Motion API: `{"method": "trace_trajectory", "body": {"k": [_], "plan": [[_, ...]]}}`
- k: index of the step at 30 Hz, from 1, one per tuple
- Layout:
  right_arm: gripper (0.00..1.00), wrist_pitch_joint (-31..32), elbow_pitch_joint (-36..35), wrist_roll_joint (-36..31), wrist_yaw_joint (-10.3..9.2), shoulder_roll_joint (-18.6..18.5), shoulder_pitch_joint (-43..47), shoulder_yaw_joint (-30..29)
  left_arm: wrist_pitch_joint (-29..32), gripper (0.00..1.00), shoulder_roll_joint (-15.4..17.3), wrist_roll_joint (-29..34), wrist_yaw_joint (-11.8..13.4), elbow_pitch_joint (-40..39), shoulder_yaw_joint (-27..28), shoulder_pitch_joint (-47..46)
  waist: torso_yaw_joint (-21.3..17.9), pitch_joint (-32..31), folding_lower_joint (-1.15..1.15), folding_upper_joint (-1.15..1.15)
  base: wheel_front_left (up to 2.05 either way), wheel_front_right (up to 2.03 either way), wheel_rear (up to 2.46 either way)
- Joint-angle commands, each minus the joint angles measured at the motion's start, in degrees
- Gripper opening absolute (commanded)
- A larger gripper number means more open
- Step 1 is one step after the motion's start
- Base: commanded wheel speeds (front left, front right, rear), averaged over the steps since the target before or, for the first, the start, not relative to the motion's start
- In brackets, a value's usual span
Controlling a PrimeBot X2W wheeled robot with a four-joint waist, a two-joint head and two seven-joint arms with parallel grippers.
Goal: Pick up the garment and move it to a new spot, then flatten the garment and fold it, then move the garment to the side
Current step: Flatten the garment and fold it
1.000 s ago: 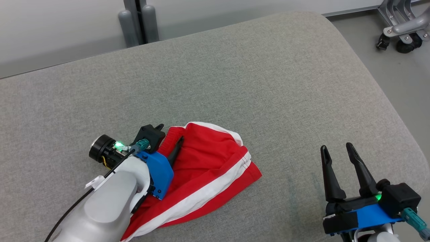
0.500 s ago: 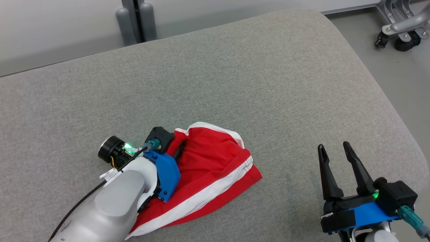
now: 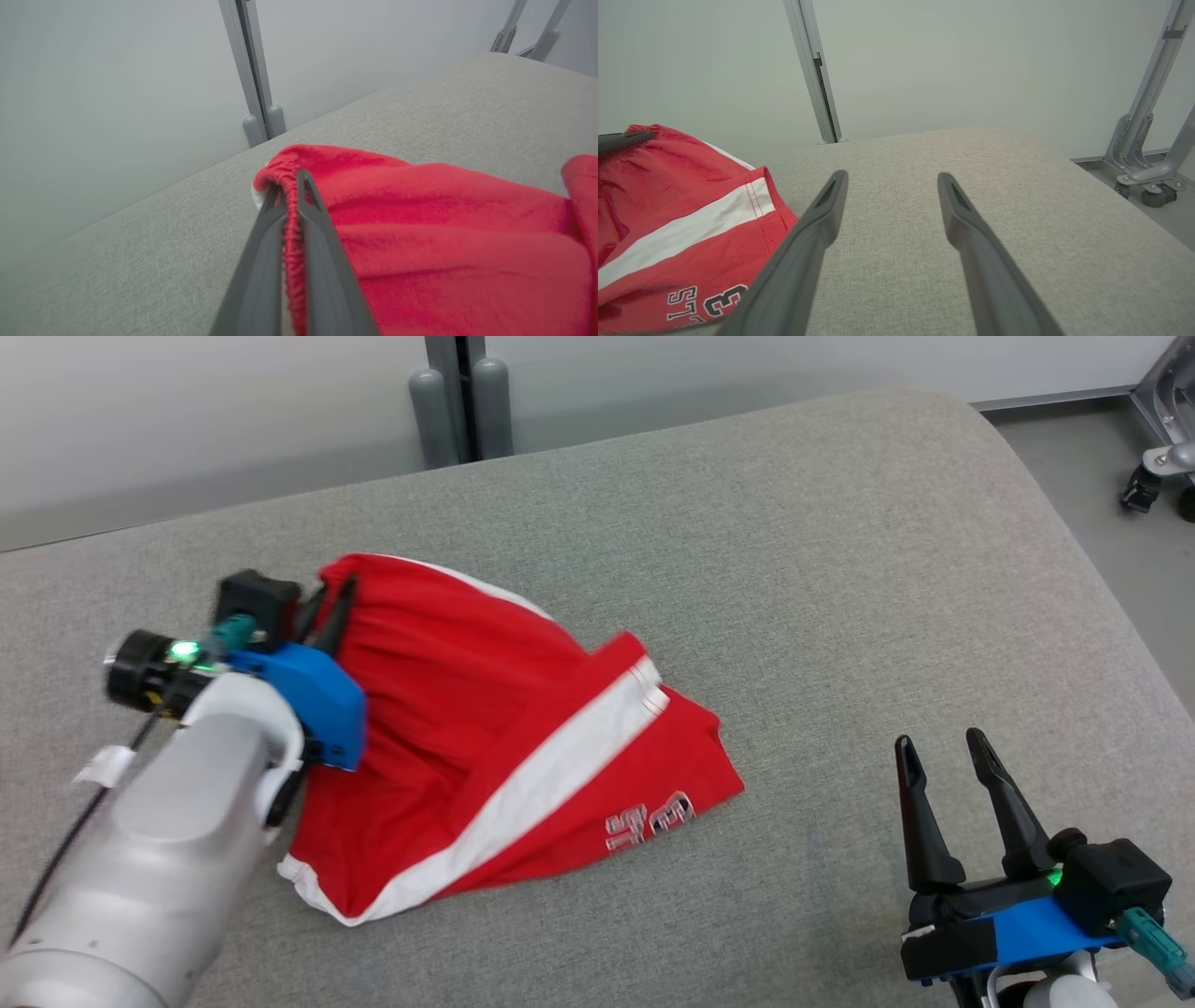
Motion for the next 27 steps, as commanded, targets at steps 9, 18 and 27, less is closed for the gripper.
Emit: {"method": "trace_trajectory", "body": {"k": [9,18,27], "plan": [[1.0,-0.2,0.1,-0.7,0.02,-0.1,0.0,0.4,-0.5,1.0,4.5,-0.1,3.6,-4.2,9.4,4.2,0.9,-0.4,0.0,0.0,0.0,0.0,0.0],[1.0,-0.2,0.3,-1.4,0.02,-0.1,0.9,0.2,-0.6,1.0,4.2,7.4,7.6,-20.3,21.1,15.2,4.0,-2.9,0.0,0.0,0.0,0.0,0.0],[1.0,-0.2,1.2,-2.4,0.01,-0.1,2.0,0.8,-0.6,1.0,1.1,13.2,6.0,-25.5,28.3,27.4,8.6,-6.4,0.0,0.0,0.0,0.0,0.0]]}}
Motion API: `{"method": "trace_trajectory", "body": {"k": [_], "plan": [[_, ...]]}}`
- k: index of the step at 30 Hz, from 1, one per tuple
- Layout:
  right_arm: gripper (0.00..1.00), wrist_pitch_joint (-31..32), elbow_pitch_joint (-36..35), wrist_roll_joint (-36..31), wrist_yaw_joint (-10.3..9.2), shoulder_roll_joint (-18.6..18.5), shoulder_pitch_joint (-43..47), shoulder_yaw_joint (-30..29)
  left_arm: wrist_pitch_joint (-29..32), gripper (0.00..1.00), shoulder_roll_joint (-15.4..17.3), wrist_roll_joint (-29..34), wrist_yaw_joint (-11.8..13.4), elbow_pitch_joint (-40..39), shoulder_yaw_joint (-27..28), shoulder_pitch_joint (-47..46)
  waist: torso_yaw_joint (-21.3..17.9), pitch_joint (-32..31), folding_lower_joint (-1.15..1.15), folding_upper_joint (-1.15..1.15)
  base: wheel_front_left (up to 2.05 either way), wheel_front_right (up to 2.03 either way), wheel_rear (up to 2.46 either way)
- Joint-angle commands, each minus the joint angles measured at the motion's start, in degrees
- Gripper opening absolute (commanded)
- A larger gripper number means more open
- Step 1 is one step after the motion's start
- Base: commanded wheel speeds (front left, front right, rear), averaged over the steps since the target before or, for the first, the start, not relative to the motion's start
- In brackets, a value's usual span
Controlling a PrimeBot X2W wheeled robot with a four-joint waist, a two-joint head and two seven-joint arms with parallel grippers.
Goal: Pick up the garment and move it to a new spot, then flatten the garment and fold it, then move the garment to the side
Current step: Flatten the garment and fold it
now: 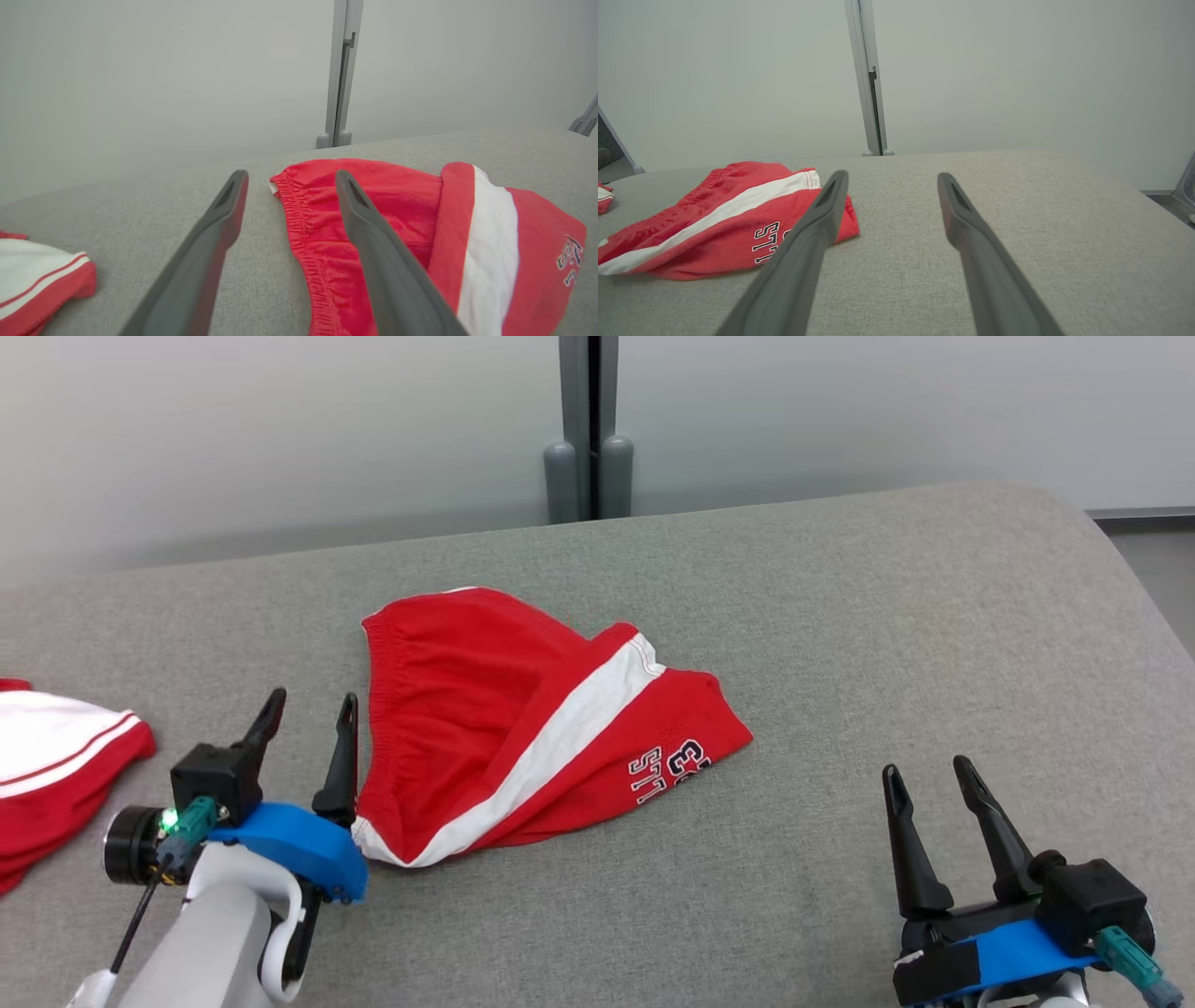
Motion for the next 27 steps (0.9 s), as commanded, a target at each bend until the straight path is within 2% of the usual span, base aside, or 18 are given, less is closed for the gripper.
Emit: {"method": "trace_trajectory", "body": {"k": [1,6,16,21,27], "plan": [[1.0,-0.2,0.3,-0.6,0.02,-0.1,0.6,0.2,-0.3,1.0,-0.6,1.1,-0.6,-0.6,1.3,1.6,0.7,-0.6,0.01,0.0,0.0,0.0,0.0],[1.0,-0.2,0.5,-0.6,0.02,-0.1,1.5,0.0,-0.3,1.0,-2.2,3.5,-0.7,-4.4,5.3,5.8,2.1,-2.1,0.01,0.0,0.0,0.0,0.0],[1.0,-0.2,0.8,-0.9,0.02,-0.1,3.4,-0.1,-0.3,1.0,-6.6,12.7,-0.8,-19.9,17.5,18.5,4.5,-5.0,0.01,0.0,0.0,0.0,0.0],[1.0,-0.2,0.8,-0.9,0.02,-0.1,4.0,-0.8,-0.2,1.0,-9.5,15.8,-2.5,-24.9,22.2,23.8,5.6,-5.4,0.01,0.0,0.0,0.0,0.0],[1.0,-0.2,1.6,-1.0,0.02,-0.1,4.6,-1.2,-0.2,1.0,-11.7,18.8,-4.0,-26.8,25.0,27.3,6.6,-5.4,0.01,0.0,0.0,0.0,0.0]]}}
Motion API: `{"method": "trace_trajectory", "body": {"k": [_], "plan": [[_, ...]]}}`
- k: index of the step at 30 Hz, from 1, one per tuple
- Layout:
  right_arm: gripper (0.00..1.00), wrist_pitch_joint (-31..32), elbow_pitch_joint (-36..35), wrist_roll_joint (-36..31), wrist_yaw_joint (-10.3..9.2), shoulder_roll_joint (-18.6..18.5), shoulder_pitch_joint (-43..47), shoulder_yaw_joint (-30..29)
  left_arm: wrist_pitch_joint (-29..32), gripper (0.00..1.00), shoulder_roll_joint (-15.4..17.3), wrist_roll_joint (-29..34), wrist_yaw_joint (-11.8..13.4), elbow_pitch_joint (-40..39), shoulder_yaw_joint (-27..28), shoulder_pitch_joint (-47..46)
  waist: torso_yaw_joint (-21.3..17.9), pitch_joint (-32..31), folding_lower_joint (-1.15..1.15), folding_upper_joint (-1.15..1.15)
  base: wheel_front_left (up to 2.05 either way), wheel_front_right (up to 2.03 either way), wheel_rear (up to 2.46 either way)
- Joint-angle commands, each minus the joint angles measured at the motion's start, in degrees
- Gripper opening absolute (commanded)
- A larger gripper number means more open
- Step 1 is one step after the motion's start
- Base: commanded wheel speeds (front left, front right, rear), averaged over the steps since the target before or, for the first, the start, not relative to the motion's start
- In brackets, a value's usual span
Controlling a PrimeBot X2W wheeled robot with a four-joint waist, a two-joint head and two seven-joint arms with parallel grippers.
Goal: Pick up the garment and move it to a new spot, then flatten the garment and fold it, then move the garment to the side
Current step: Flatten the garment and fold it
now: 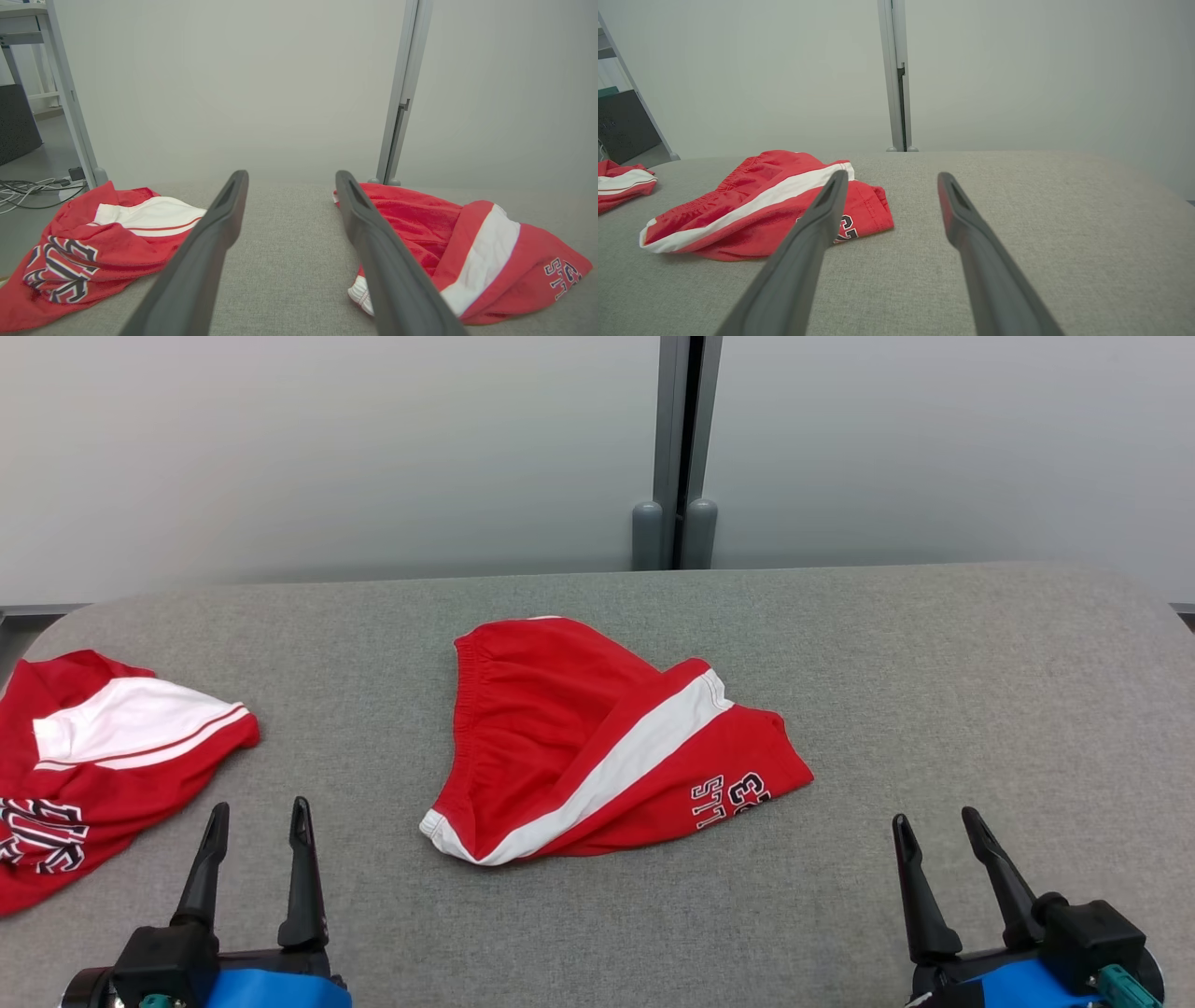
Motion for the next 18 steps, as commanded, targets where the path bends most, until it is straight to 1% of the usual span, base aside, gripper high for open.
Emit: {"method": "trace_trajectory", "body": {"k": [1,8,18], "plan": [[1.0,-0.2,0.3,-0.3,0.02,-0.1,0.6,-0.1,-0.2,1.0,-0.3,0.4,-0.2,-0.2,0.7,0.8,0.1,0.1,0.0,0.0,0.0,0.0,0.0],[1.0,-0.2,1.7,0.1,0.03,-0.1,0.6,0.2,-0.2,1.0,-1.6,3.0,-1.3,0.1,1.8,2.0,0.5,0.2,0.0,0.0,0.0,0.0,0.0],[1.0,-0.2,2.8,0.0,0.03,-0.1,0.2,0.4,-0.2,1.0,-2.7,4.6,-2.1,0.1,3.0,1.1,0.4,0.5,0.0,0.0,0.0,0.0,0.0]]}}
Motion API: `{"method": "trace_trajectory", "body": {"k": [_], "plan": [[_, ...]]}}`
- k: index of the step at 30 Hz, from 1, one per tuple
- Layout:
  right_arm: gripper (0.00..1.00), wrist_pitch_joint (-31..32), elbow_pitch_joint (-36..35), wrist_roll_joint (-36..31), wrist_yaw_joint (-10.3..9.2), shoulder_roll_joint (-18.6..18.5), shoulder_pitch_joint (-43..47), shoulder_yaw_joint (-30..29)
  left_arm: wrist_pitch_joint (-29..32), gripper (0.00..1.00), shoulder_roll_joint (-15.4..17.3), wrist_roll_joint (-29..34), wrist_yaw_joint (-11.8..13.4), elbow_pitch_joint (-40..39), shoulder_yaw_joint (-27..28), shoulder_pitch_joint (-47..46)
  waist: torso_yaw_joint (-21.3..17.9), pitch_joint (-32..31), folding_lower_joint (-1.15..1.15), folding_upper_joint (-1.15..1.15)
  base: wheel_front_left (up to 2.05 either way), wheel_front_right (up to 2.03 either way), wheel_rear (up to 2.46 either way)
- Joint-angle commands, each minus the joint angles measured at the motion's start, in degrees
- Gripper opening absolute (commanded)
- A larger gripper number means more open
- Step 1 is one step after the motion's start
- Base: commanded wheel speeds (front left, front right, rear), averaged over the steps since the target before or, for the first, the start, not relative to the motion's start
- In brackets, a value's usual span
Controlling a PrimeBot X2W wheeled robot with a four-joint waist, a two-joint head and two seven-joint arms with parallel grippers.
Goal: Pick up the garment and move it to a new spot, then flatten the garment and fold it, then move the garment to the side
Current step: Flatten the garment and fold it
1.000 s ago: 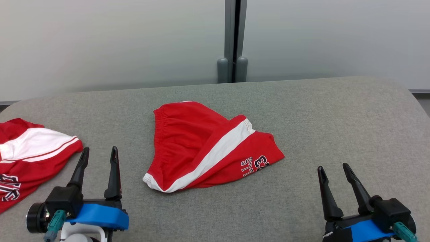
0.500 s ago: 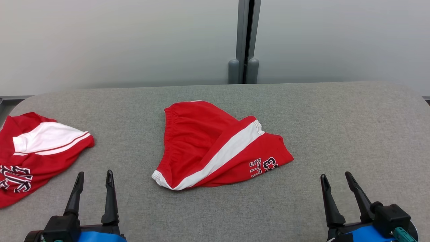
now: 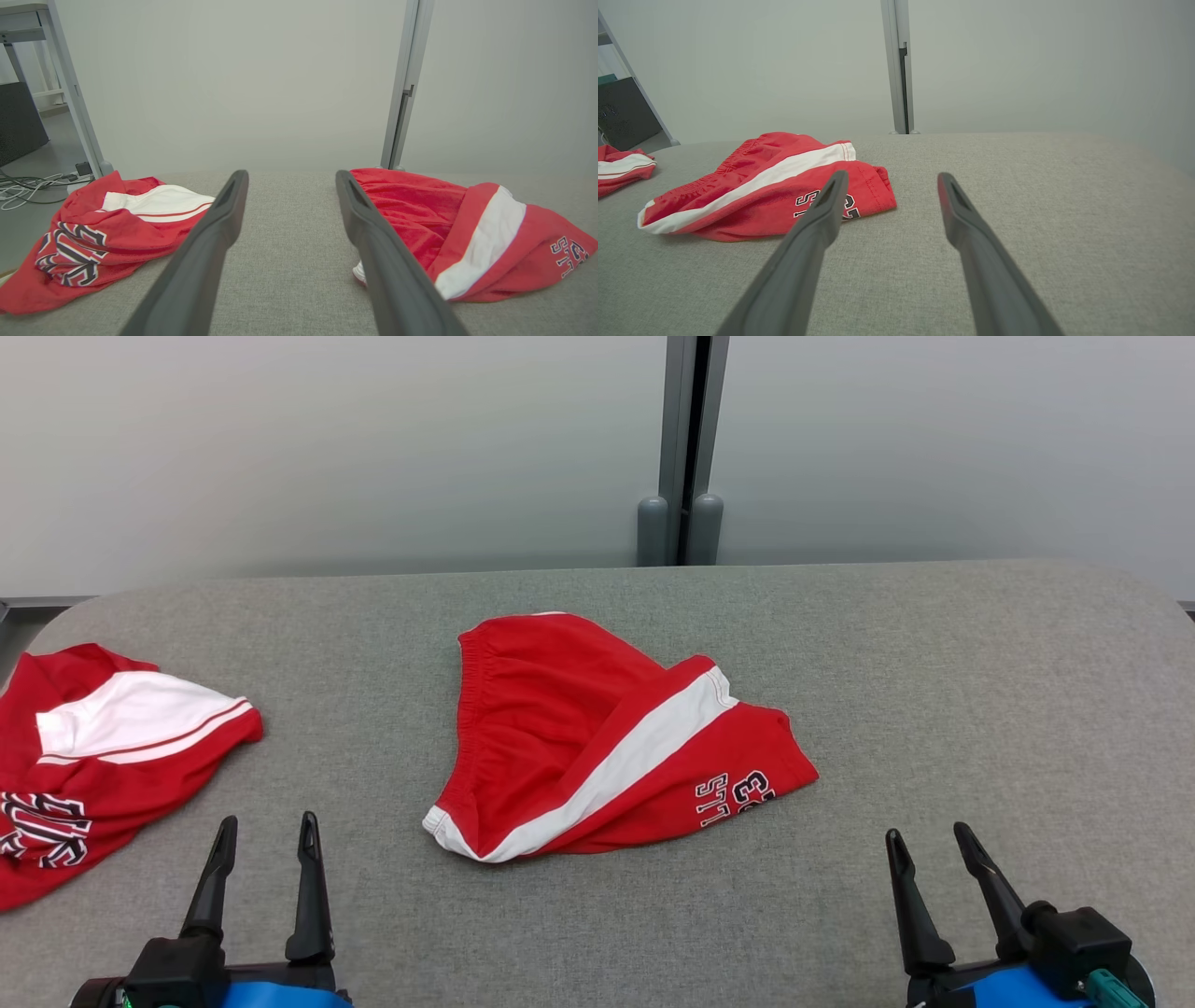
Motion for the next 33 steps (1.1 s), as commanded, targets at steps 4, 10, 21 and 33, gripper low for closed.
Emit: {"method": "trace_trajectory", "body": {"k": [4,10,21,33], "plan": [[1.0,-0.2,0.5,0.0,0.03,-0.1,0.1,0.0,-0.2,1.0,-0.4,0.5,-0.3,-0.4,0.3,-0.2,-0.2,-0.1,0.0,0.01,0.0,0.0,0.0],[1.0,-0.2,0.9,0.1,0.03,-0.1,0.1,0.1,-0.2,1.0,-0.7,0.9,-0.6,-0.7,0.5,0.3,-0.2,-0.2,0.0,0.01,0.0,0.0,0.0],[1.0,-0.2,2.1,-0.5,0.03,-0.1,-2.5,1.1,-0.2,1.0,-1.2,1.1,-0.9,0.3,0.3,-1.3,0.4,0.3,0.0,0.01,0.0,0.0,0.0],[1.0,4.7,9.9,2.5,0.03,-5.5,-19.2,7.4,-0.2,1.0,-1.7,0.7,-1.2,0.9,-2.0,-4.1,3.9,4.2,0.0,0.01,0.0,0.0,0.0]]}}
